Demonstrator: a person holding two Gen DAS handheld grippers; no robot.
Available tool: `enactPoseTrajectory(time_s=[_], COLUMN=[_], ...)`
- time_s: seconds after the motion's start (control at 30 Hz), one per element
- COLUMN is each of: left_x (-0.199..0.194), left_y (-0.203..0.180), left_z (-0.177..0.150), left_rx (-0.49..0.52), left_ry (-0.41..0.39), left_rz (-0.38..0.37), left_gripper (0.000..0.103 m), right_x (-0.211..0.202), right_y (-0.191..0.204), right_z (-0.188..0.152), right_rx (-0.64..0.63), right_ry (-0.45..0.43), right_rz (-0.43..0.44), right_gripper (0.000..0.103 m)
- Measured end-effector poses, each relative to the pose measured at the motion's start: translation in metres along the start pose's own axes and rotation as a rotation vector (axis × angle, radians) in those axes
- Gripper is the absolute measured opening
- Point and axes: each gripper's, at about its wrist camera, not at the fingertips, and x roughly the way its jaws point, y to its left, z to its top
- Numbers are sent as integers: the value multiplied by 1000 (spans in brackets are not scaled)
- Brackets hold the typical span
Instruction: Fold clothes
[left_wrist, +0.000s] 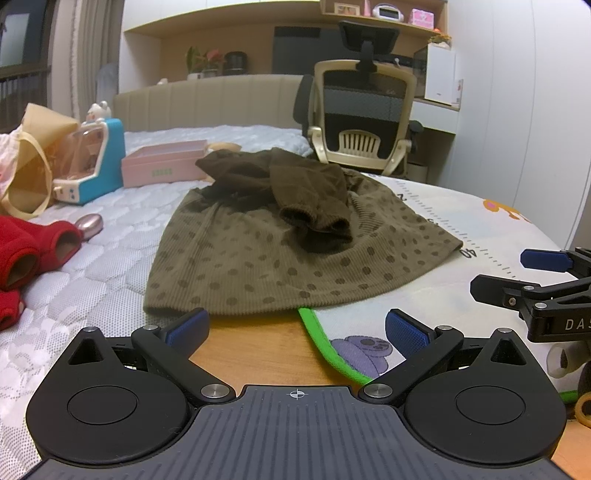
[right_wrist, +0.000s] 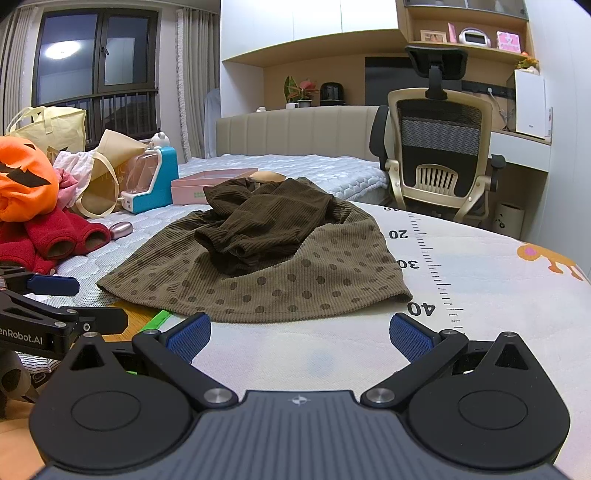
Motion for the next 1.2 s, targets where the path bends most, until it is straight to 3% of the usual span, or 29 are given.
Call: enactPoseTrajectory(time_s=[1.2], left_x=[1], left_y=[2], left_z=[0], left_rx=[-17], left_ry=[5], left_rz=[10], left_gripper=[103], right_x=[1], right_y=[0], right_z=[-1], right_rx=[1], right_ry=[6], right_rz=[-5], right_gripper=[103])
